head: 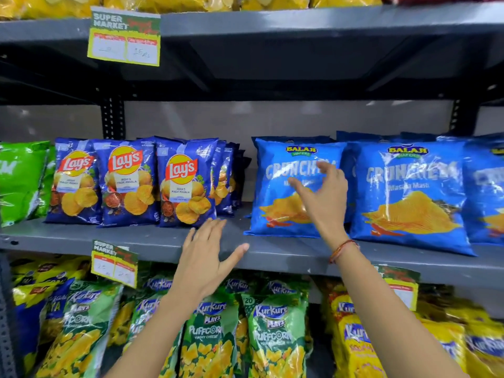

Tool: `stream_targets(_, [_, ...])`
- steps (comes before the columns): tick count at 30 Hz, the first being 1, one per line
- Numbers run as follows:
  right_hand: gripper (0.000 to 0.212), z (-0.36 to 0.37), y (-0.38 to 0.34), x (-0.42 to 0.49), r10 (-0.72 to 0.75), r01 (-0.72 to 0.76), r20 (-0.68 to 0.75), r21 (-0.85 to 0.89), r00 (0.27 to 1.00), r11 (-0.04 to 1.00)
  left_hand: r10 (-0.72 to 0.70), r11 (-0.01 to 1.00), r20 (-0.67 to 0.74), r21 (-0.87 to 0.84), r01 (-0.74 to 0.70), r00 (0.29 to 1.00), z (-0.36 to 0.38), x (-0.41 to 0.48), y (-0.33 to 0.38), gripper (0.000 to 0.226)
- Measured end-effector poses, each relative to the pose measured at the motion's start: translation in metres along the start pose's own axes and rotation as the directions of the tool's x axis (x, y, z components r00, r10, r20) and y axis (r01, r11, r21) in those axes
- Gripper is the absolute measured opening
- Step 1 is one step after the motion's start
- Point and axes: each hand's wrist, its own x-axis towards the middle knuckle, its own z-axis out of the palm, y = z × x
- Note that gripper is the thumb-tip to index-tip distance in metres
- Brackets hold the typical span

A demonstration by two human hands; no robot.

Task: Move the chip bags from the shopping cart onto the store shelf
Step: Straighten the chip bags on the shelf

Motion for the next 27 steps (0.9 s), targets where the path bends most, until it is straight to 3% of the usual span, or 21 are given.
stream_targets(3, [0.075,-0.016,0.024,0.012,0.085,-0.085,-0.011,0.011,0.996,0.996,0.104,0.995,0.061,-0.008,-0.103,0.993,0.015,0.004,0.029,0.085])
stream_targets(6, [0.083,-0.021,0.037,0.017,0.124,-0.125,0.015,0.029,0.992,0.992,0.145,0.984,0.074,0.094,-0.152,0.987,0.03,0.002,0.053,0.086])
stream_targets(11, [0.091,-0.02,0.051,0.021,0.291,-0.306,0.165,0.077,0.942,0.949,0.155,0.98,-0.027,0.133,-0.151,0.987,0.039,-0.001,0.059,0.072])
stream_targets(14, [0.074,-0.019,0.054,0.027,0.425,-0.515,0.38,0.176,0.821,0.839,0.167,0.979,-0.042,0.127,-0.161,0.985,0.042,-0.003,0.058,0.067])
stream_targets(16, [0.06,-0.021,0.056,0.031,0.433,-0.617,0.516,0.26,0.739,0.743,0.17,0.979,-0.044,0.123,-0.164,0.984,0.042,-0.003,0.058,0.066])
stream_targets(18, [0.045,-0.024,0.057,0.034,0.439,-0.652,0.574,0.234,0.691,0.721,0.172,0.979,-0.049,0.12,-0.165,0.984,0.041,-0.003,0.058,0.066])
stream_targets(24, [0.025,-0.022,0.06,0.033,0.415,-0.633,0.557,0.278,0.719,0.722,0.161,0.984,-0.08,0.094,-0.153,0.984,0.04,-0.002,0.06,0.07])
stream_targets(27, [0.026,-0.022,0.058,0.031,0.4,-0.627,0.548,0.322,0.735,0.71,0.048,0.996,-0.106,-0.071,-0.055,0.993,0.033,0.011,0.059,0.061])
